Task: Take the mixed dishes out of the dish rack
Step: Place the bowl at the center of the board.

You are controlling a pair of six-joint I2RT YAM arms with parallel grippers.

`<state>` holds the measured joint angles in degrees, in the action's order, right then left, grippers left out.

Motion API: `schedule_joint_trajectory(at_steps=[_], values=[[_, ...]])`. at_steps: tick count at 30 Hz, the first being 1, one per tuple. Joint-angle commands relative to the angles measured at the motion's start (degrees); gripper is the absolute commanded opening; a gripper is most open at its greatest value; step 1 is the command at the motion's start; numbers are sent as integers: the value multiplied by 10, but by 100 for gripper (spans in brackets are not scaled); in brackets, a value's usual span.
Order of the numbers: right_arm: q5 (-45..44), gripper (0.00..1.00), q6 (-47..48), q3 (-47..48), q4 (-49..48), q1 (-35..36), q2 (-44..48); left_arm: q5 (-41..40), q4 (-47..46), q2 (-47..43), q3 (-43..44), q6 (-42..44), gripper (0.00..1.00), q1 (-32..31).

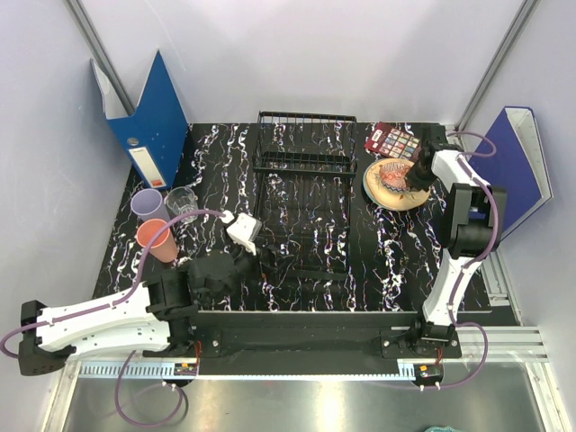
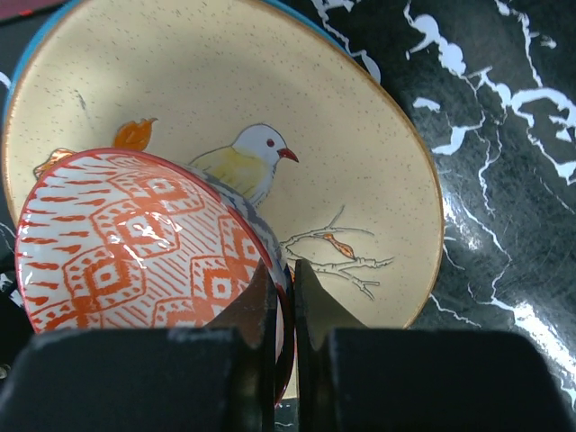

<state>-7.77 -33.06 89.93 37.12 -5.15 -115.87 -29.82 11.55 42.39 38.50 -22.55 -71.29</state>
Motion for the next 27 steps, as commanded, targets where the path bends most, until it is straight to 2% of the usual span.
schedule_joint_trajectory(at_steps=[1,6,7,11,15,21,27], values=[[15,0,-3,-3,-47,2,1,13,-47,3,3,-9,99,2],[13,0,-3,-10,-50,2,-1,18,-47,4,-1,-16,99,1],[14,3,-3,-12,-50,2,1,19,-47,4,-3,-16,99,0],[22,34,-9,-26,-49,2,14,21,-48,7,-2,-19,99,1],[22,50,-10,-38,-50,2,37,31,-47,16,2,-25,99,1],[21,69,-26,-50,-48,2,94,34,-35,22,6,-48,99,1],[50,78,-63,-29,-42,3,208,27,-23,17,13,-62,99,1]])
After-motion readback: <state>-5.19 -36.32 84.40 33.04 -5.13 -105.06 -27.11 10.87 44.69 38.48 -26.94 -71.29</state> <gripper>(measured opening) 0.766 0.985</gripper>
